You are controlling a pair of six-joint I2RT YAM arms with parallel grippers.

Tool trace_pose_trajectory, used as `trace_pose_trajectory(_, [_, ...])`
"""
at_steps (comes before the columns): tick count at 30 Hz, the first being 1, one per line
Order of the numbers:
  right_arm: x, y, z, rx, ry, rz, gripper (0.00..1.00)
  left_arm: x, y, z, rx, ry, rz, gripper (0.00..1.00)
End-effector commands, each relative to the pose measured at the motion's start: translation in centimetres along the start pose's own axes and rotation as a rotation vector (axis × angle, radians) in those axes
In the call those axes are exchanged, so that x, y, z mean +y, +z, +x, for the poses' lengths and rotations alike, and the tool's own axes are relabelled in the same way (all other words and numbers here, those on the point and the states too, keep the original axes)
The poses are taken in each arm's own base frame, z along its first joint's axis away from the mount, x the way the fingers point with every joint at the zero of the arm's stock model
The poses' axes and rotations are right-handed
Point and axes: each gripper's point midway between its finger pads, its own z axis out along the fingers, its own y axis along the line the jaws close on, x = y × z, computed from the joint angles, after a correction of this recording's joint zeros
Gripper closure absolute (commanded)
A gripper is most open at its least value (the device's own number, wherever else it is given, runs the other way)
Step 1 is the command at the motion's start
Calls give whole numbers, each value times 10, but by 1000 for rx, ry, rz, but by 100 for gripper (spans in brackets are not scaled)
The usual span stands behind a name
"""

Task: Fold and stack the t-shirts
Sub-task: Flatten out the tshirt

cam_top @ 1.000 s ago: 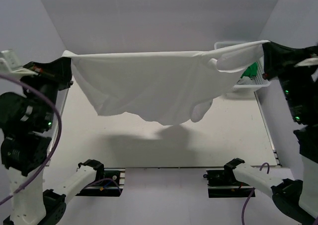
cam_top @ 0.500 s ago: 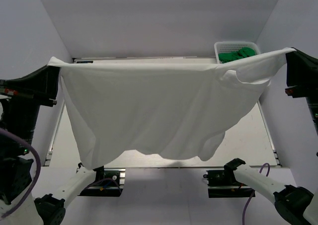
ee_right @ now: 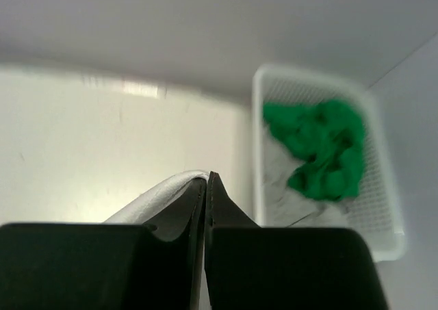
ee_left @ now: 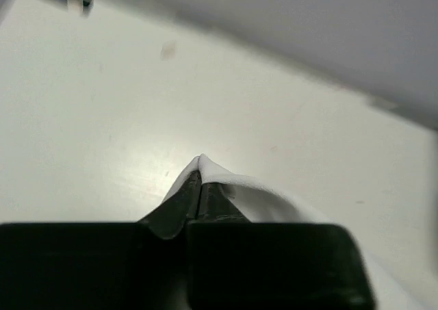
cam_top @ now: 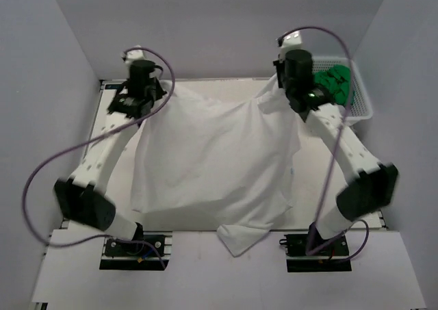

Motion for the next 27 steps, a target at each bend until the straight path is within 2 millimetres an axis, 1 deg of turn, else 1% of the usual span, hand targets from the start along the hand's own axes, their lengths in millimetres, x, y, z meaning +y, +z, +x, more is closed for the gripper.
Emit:
trace_pose_trajectory(1, [23,77,83,173,54,-44,100,50,82,84,176,54,-221,88])
trace_pose_trajectory(2, [29,91,99,208,61,-92,100,53,101,97,214,46,-235,71])
trace_pose_trajectory(3, [35,115,116,253,87,-98,91,48,118,117,293,29,-214,49])
trace_pose_trajectory(4, [54,132,149,327,82,-166,70,50,145,145,408,50,-236,26])
trace_pose_trajectory(5, [60,141,157,347,91,-208,54,52,156,155,455,50,-240,0])
trace_pose_trajectory(6, [66,152,153,366,100,-229,31,50,172,169,505,52,-257,0])
trace_pose_trajectory(7, [72,158,166,399,94,-239,20,51,173,156,488,41,-258,0])
trace_pose_trajectory(8, [74,159,165,401,85,-256,14,52,181,170,519,47,-263,0])
trace_pose_trajectory(9, [76,160,157,391,89,-273,10,50,182,166,510,44,-258,0])
trace_pose_trajectory(10, [75,156,150,375,88,-278,10,51,182,173,526,52,-248,0])
trace_pose_trajectory(11, [76,154,153,376,91,-284,10,53,185,170,511,51,-235,0])
trace_pose_trajectory(12, [75,147,143,357,95,-293,10,48,179,162,496,40,-210,0])
trace_pose_trajectory(13, [73,138,151,378,103,-293,10,54,174,171,513,53,-216,0])
trace_pose_trajectory(14, [72,132,152,383,108,-296,10,52,171,170,507,48,-203,0])
trace_pose_trajectory(15, [72,122,143,370,112,-301,10,53,165,172,517,47,-198,0])
trace_pose_trajectory(16, [77,112,166,428,143,-308,10,56,156,172,516,46,-197,0])
trace_pose_trajectory(17, [76,101,159,418,156,-321,10,56,151,173,523,44,-190,0])
trace_pose_trajectory(18, [76,90,150,407,189,-334,10,58,144,181,548,44,-186,0])
trace_pose_trajectory(19, [80,81,167,445,208,-346,10,57,137,173,534,41,-178,0])
trace_pose_trajectory(20, [75,65,163,435,218,-344,10,58,133,173,534,41,-178,0])
trace_pose_trajectory(21, [82,53,180,475,241,-374,10,59,125,184,562,49,-174,0])
trace_pose_trajectory(22, [86,46,182,477,255,-395,10,60,120,185,565,40,-179,0])
trace_pose_trajectory(23, [84,29,176,464,287,-401,10,61,113,181,557,37,-175,0])
trace_pose_trajectory(24, [87,20,195,503,299,-406,10,62,107,193,573,47,-173,0])
trace_pose_trajectory(25, [92,12,198,511,319,-443,10,66,102,198,584,40,-183,0])
trace_pose_trajectory(26, [93,-6,207,521,332,-455,10,73,97,209,601,45,-192,0])
trace_pose_trajectory(27, [94,-12,212,530,337,-461,10,73,96,210,592,42,-187,0])
